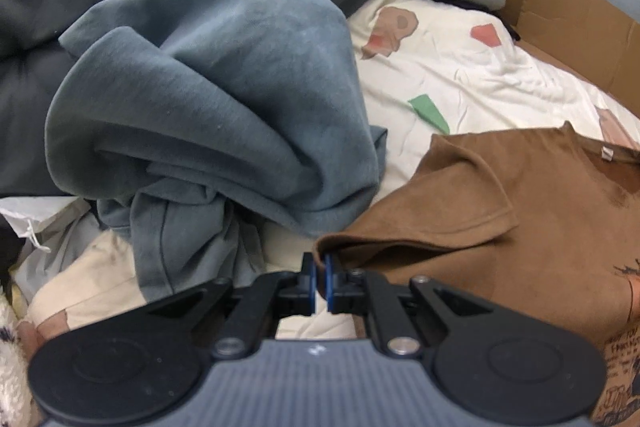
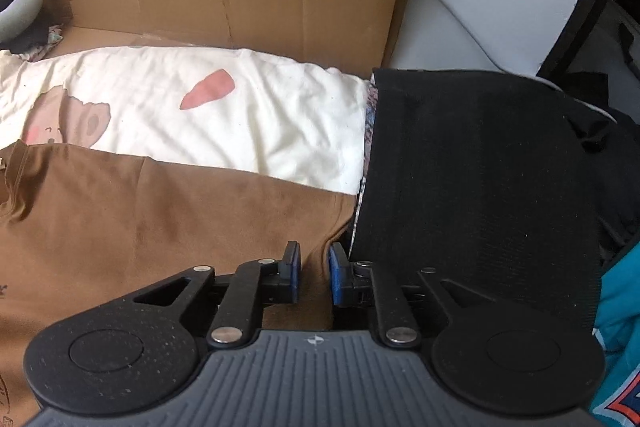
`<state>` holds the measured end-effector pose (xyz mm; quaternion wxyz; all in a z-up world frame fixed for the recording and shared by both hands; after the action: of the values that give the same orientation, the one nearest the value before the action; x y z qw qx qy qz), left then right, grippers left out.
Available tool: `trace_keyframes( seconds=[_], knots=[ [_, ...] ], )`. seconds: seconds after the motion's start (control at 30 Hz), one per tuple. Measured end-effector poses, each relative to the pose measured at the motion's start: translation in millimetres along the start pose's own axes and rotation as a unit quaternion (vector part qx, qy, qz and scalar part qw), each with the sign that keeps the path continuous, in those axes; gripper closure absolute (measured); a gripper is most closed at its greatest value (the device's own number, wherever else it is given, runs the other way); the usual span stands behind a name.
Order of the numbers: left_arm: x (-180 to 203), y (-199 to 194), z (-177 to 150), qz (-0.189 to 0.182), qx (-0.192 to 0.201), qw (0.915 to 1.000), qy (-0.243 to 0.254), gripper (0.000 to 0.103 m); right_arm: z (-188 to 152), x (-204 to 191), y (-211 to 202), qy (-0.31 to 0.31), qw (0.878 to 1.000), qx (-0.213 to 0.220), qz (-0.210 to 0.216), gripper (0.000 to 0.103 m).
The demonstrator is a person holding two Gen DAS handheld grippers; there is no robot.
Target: Fold clothes
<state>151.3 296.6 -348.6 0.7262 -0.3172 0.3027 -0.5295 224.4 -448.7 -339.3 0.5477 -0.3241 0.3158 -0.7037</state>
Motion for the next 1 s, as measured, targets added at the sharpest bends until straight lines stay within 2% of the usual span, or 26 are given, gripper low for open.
trace_keyframes(
  seconds=[0.07, 0.17, 0.27, 0.37, 0.47, 0.67, 0.83, 1.0],
  knots=[
    [-0.7, 0.2, -3.3, 0.001, -0.007, 1.0, 0.001, 0.098, 3.8, 0.9, -2.5, 0.001, 1.0, 0.008, -0.009, 0.073],
    [-3.3, -0.3, -10.3, 0.0, -0.022, 0.9998, -0.002, 0.098, 11.8, 4.4, -3.8, 0.005, 1.0, 0.02, -0.022, 0.072],
    [-5.4, -2.0, -19.3, -0.016, -0.051, 0.9986, -0.002, 0.097, 17.0, 3.5, -1.0, 0.003, 1.0, 0.027, -0.014, 0.072],
    [-9.3, -12.5, -22.2, -0.015, -0.057, 0.9982, 0.005, 0.094, 21.1, -5.2, 2.7, -0.008, 0.999, 0.031, 0.002, 0.072],
    [-22.3, -22.5, -15.7, -0.003, -0.052, 0.9985, -0.02, 0.095, 25.5, -17.7, 5.8, -0.02, 0.999, 0.039, 0.025, 0.072],
    [-26.0, -28.0, 13.1, -0.01, -0.036, 0.9992, -0.013, 0.095, 33.3, -48.8, 9.7, -0.057, 0.995, 0.048, 0.067, 0.072],
    [-6.8, -22.4, 40.3, -0.033, -0.018, 0.9992, 0.009, 0.094, 39.2, -68.0, 11.2, -0.071, 0.992, 0.052, 0.095, 0.072],
    [17.6, -7.8, 69.6, -0.063, 0.007, 0.9977, 0.025, 0.094, 49.2, -78.7, 13.1, -0.052, 0.988, 0.051, 0.138, 0.071]
  ],
)
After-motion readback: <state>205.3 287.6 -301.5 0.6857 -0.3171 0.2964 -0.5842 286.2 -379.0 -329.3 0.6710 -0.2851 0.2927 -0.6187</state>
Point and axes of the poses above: each gripper's, at about its wrist camera, not at the fingertips, and y roughly the way its jaws point, x to its right, z to its top, the point moved 3 cm from there along y, roughly the way its jaws point, and after that the axes turned 3 degrees about x, right-handed, at the moved point
